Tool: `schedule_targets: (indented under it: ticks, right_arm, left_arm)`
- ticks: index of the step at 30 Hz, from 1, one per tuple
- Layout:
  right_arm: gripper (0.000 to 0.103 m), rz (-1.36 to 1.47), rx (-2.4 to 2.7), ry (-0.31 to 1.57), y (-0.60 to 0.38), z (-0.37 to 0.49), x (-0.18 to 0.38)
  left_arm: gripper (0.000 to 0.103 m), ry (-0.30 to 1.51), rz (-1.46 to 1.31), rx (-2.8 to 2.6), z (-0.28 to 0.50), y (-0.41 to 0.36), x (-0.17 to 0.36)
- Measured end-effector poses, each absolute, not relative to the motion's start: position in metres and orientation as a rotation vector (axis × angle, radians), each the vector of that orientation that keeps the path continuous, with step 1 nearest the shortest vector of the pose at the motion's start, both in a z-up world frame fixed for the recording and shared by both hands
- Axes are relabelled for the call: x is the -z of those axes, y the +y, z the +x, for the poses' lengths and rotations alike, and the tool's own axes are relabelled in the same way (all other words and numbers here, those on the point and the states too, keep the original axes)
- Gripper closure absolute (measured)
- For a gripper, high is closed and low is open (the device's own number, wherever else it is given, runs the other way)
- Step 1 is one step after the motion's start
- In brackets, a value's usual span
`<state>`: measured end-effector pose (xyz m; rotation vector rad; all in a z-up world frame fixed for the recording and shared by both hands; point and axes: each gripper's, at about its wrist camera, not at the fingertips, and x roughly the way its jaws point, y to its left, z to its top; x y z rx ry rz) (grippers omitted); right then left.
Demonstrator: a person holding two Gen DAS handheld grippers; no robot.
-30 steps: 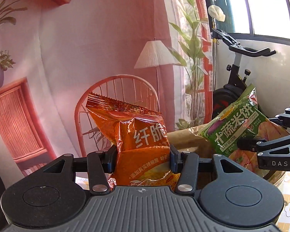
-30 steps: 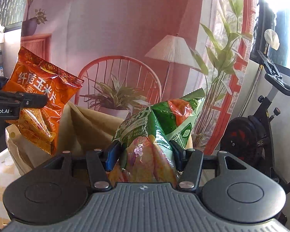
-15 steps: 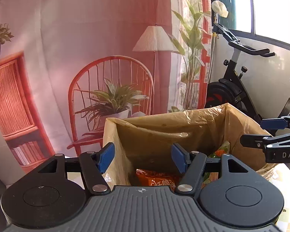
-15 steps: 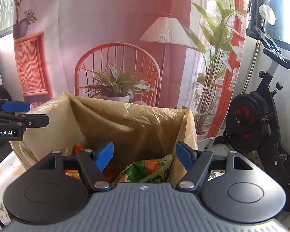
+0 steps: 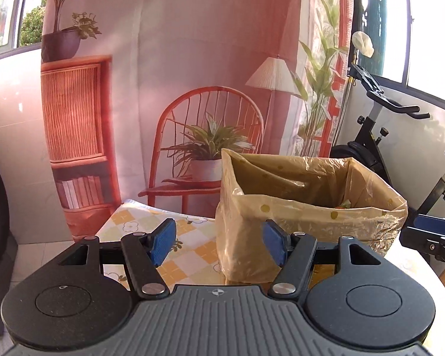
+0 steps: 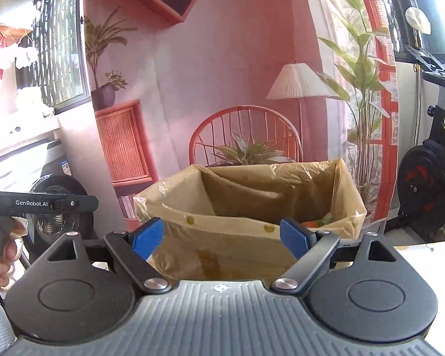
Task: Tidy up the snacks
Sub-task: 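Lower the right gripper onto another green corn snack bag and close it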
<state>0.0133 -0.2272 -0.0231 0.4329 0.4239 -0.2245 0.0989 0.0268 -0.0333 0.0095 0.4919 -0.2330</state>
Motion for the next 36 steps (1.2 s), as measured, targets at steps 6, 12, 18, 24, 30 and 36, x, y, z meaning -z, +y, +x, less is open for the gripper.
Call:
schedule_targets:
  ticks: [6, 12, 18, 24, 30, 36]
  right_arm:
    - [0.015, 0.513, 0.19, 0.538, -0.191, -0.005, 0.07]
    - [0.015, 0.526, 0.184, 0.673, -0.166, -0.014, 0.105]
    - [0.015, 0.516, 0.128, 0.759, -0.141, -0.019, 0.122]
    - [0.012, 0.489, 0.121, 0.826, -0.126, -0.02, 0.133]
    - [0.01, 0.541, 0.142, 0.862, -0.128, -0.023, 0.147]
    - [0.01, 0.521, 0.135, 0.883, -0.118, -0.019, 0.155]
  left_arm:
    - [0.037, 0.566, -0.028, 0.193, 0.074, 0.045, 0.07]
    - [0.037, 0.616, -0.033, 0.18, 0.056, 0.05, 0.102]
    - [0.037, 0.664, -0.043, 0.198, 0.044, 0.05, 0.126]
    - [0.037, 0.682, -0.032, 0.211, 0.035, 0.049, 0.139]
    - [0.037, 0.704, -0.027, 0.229, 0.036, 0.044, 0.145]
    - [0.037, 0.742, -0.043, 0.238, 0.035, 0.043, 0.156]
